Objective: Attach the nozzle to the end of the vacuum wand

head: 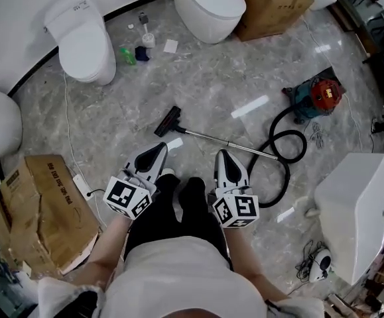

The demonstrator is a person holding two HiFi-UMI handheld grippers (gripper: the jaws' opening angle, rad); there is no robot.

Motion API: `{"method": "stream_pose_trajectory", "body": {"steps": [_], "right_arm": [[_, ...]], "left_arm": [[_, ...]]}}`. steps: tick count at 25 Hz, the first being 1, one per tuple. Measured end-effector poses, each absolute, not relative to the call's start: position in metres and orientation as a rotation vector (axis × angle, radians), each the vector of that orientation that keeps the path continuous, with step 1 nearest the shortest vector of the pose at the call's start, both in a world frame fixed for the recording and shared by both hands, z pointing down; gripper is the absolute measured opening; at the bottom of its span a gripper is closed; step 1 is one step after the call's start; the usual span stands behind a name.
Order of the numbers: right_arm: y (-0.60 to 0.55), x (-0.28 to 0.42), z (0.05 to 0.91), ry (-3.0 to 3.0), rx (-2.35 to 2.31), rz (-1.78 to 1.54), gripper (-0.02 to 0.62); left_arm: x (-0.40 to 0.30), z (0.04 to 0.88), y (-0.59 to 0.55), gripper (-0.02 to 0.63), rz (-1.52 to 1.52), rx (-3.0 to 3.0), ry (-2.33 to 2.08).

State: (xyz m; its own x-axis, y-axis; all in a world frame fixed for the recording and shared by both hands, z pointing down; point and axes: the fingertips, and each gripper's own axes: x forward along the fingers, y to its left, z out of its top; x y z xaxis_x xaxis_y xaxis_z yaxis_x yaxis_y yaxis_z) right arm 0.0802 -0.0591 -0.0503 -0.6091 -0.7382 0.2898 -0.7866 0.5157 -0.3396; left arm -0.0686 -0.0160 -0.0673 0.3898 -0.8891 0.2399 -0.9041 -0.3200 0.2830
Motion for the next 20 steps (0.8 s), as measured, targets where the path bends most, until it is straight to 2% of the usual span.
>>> {"method": "stream_pose_trajectory", "body": {"steps": [7,20], "right_arm": [[-0.060,0.106,-0.063,-2.590,1.466,0.664,0.017],[-0.053,0.079,-0.082,-2.683,1.368,0.597,0.017]], "left_arm": [[-0.091,-0.075,-0.003,0.009,0.087,2.268,-1.646],[-0.091,-0.079,-0.015,0.009,0.120,2.302,-1.648]]}}
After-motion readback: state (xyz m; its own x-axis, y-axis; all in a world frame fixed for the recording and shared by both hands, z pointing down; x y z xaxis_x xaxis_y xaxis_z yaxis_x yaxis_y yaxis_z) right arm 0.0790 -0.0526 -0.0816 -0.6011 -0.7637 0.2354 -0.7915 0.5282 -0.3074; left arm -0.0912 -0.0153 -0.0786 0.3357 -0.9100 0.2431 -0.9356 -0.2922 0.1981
